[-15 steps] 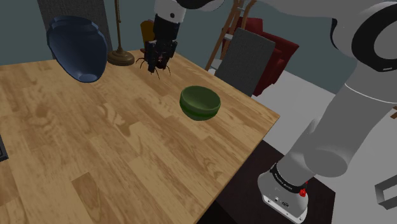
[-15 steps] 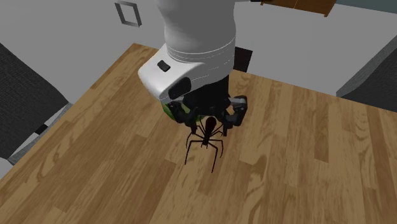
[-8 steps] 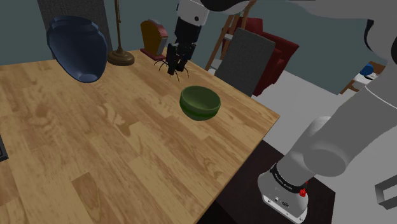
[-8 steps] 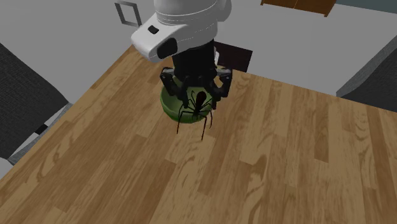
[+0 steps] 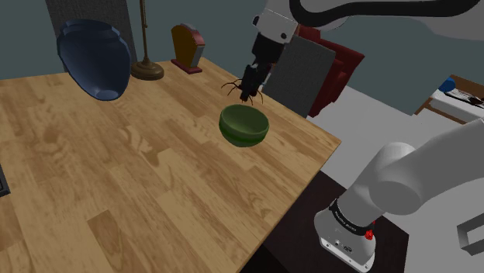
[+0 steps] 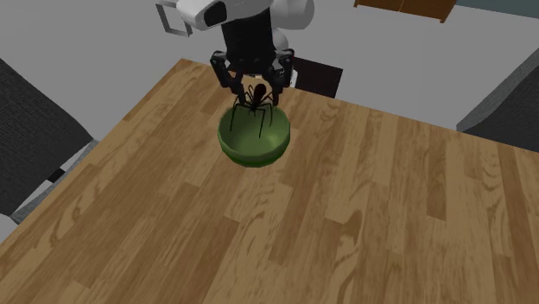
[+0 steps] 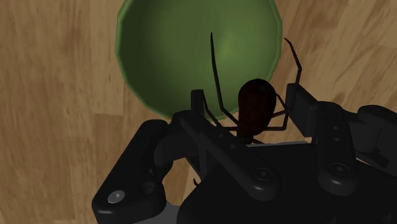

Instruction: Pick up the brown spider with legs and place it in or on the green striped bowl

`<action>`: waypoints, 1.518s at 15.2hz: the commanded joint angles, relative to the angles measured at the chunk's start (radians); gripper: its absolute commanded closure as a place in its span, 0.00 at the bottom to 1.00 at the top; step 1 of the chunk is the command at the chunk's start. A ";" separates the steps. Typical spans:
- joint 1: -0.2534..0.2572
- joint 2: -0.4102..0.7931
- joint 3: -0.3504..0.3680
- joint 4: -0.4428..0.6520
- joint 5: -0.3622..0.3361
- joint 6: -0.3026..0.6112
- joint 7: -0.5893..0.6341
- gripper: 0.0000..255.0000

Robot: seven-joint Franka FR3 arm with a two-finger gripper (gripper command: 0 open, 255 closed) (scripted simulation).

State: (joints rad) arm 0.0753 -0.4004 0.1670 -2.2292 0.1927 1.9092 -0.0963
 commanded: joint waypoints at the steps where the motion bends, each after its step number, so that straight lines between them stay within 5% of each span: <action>1: -0.005 -0.080 -0.025 -0.070 0.004 -0.015 -0.033 1.00; 14: 0.001 -0.050 -0.013 -0.221 0.020 0.166 -0.054 1.00; 21: 0.001 -0.050 -0.013 -0.221 0.020 0.166 -0.054 1.00; 22: 0.001 -0.050 -0.013 -0.221 0.020 0.166 -0.054 0.00; 23: 0.001 -0.050 -0.013 -0.221 0.020 0.166 -0.054 0.00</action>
State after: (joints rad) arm 0.0764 -0.4505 0.1540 -2.4504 0.2125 2.0747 -0.1503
